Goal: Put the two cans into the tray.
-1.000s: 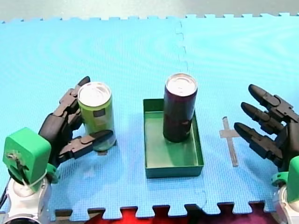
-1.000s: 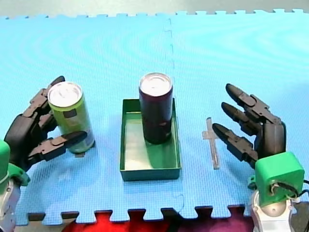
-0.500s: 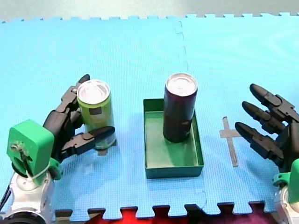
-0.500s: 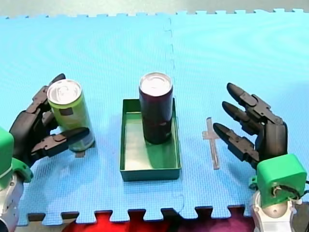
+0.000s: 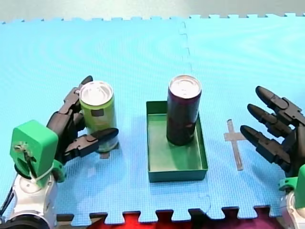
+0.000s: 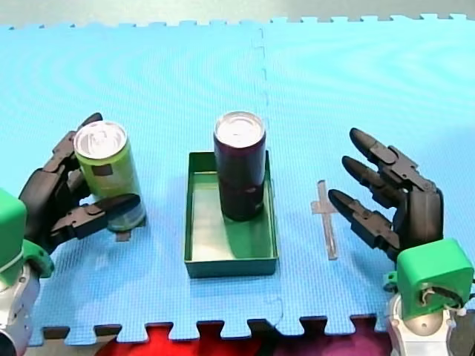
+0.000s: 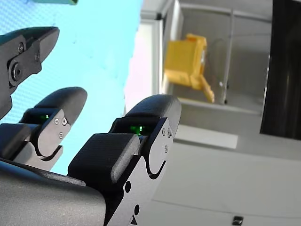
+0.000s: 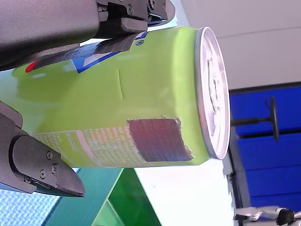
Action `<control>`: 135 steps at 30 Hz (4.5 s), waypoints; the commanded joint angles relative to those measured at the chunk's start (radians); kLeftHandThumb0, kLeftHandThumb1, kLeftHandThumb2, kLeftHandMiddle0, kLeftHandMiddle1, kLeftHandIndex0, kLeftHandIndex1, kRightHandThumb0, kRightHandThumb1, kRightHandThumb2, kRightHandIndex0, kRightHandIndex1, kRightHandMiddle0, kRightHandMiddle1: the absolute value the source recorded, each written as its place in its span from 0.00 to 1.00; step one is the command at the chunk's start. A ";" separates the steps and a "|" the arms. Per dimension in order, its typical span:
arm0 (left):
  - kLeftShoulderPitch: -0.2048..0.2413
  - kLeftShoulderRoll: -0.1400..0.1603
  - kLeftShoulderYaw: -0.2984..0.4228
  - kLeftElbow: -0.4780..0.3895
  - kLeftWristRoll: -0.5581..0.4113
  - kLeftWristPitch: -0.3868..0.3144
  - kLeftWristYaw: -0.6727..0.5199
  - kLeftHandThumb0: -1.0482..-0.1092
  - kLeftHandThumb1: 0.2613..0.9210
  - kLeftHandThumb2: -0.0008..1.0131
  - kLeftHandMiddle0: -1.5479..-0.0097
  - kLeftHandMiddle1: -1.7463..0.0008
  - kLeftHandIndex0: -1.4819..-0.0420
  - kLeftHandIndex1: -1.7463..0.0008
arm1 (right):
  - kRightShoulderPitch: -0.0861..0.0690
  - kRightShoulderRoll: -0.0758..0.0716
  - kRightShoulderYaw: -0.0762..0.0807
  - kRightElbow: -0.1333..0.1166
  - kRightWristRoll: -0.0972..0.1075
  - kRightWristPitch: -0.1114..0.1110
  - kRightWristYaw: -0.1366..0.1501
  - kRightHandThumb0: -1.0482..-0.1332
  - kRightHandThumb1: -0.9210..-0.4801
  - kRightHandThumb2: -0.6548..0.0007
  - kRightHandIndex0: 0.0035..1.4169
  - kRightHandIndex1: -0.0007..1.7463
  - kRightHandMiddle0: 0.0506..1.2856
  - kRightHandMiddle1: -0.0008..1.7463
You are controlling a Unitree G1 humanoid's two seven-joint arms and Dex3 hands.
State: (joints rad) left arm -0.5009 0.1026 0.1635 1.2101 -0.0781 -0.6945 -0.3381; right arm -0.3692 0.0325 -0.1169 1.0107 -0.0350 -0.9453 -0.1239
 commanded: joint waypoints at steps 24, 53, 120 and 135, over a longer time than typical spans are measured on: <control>-0.008 -0.066 0.111 0.028 -0.095 -0.095 0.017 0.72 0.87 0.00 0.28 0.96 0.30 0.97 | 0.011 0.004 -0.014 -0.013 0.031 -0.029 0.034 0.65 0.48 1.00 0.63 0.00 0.63 0.00; -0.002 -0.093 0.114 -0.086 -0.057 -0.155 0.107 0.73 0.85 0.00 0.18 0.98 0.22 0.99 | 0.006 -0.002 -0.026 0.004 0.025 -0.034 0.041 0.65 0.48 1.00 0.63 0.00 0.63 0.00; 0.277 -0.125 -0.183 -0.848 0.009 0.308 0.118 0.73 0.87 0.00 0.13 1.00 0.20 1.00 | -0.015 -0.017 0.009 0.045 -0.051 0.106 -0.118 0.62 0.51 1.00 0.61 0.00 0.61 0.00; 0.249 -0.160 -0.193 -0.807 0.039 0.368 0.189 0.73 0.86 0.00 0.12 1.00 0.20 1.00 | -0.016 -0.017 0.013 0.046 -0.052 0.105 -0.122 0.62 0.50 1.00 0.61 0.00 0.61 0.00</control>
State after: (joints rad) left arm -0.2384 -0.0548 -0.0292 0.3995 -0.0375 -0.3264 -0.1536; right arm -0.3850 0.0216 -0.1035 1.0580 -0.0891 -0.8369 -0.2438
